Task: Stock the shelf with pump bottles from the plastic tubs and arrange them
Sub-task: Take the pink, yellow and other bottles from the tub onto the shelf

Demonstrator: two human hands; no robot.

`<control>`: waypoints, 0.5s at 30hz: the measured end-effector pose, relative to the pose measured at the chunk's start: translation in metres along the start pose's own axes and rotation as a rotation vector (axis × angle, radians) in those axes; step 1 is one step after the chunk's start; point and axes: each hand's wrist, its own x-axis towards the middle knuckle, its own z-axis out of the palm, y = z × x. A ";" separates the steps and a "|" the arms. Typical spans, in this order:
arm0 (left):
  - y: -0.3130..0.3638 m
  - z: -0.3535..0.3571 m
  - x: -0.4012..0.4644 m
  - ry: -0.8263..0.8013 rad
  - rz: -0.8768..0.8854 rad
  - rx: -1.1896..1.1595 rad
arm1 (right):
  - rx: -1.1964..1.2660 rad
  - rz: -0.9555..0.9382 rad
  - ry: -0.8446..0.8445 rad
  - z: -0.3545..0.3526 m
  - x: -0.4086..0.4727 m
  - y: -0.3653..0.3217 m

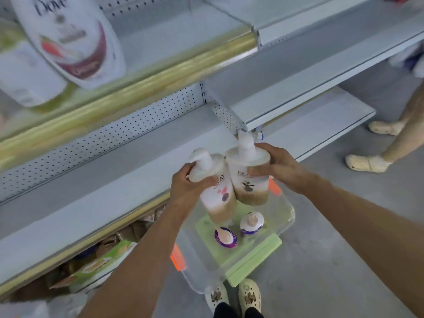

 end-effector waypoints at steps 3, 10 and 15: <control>0.031 -0.016 -0.019 0.030 0.035 -0.081 | 0.112 -0.072 -0.024 0.010 -0.005 -0.035; 0.097 -0.042 -0.056 0.131 0.057 -0.207 | 0.268 -0.139 -0.020 0.029 -0.003 -0.101; 0.136 -0.058 -0.071 0.202 0.073 -0.224 | 0.276 -0.218 -0.042 0.039 -0.004 -0.148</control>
